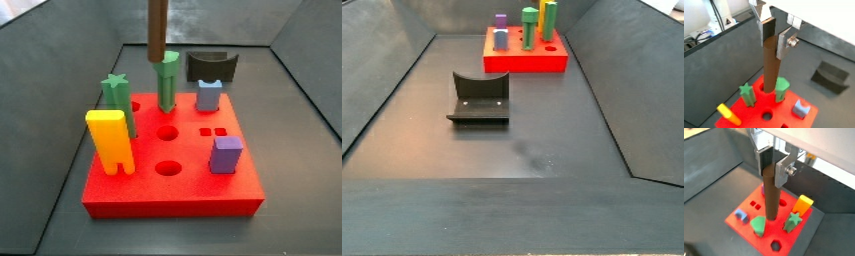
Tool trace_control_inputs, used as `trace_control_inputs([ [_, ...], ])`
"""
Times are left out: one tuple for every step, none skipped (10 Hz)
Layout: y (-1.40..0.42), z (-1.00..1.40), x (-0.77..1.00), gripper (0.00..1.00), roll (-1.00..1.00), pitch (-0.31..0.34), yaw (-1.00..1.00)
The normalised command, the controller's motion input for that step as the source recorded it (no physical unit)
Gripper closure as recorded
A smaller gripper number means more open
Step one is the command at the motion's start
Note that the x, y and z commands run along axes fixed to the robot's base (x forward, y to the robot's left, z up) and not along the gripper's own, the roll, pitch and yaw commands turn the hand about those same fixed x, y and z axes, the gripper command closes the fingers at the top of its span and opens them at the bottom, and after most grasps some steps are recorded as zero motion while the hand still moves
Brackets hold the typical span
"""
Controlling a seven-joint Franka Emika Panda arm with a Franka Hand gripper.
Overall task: Pick up the oval object. Move up. Place the oval object on the fixture. Regrasp the oval object. Move to above the board. Insert the oval object.
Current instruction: Insert the oval object.
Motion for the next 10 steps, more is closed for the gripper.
trace_control_inputs([
  [-0.41, 0.00, 0.10, 1.00, -0.15, -0.174, -0.50],
  [-0.39, 0.00, 0.05, 1.00, -0.11, -0.131, -0.64],
  [-0.35, 0.00, 0.03, 1.00, -0.04, -0.061, -0.81],
  [-0.36, -0.07, 0.03, 1.00, 0.00, -0.013, -0.87],
  [-0.31, -0.16, 0.02, 1.00, 0.00, 0.000, -0.91],
  [-0.28, -0.21, 0.01, 1.00, 0.00, 0.000, -0.94],
  [-0.25, -0.23, 0.01, 1.00, 0.00, 0.000, -0.95],
  [-0.26, -0.23, 0.01, 1.00, 0.00, 0.000, -0.94],
  [-0.26, -0.23, 0.01, 1.00, 0.00, 0.000, -0.94],
  [-0.25, -0.23, 0.01, 1.00, 0.00, 0.000, -0.95],
])
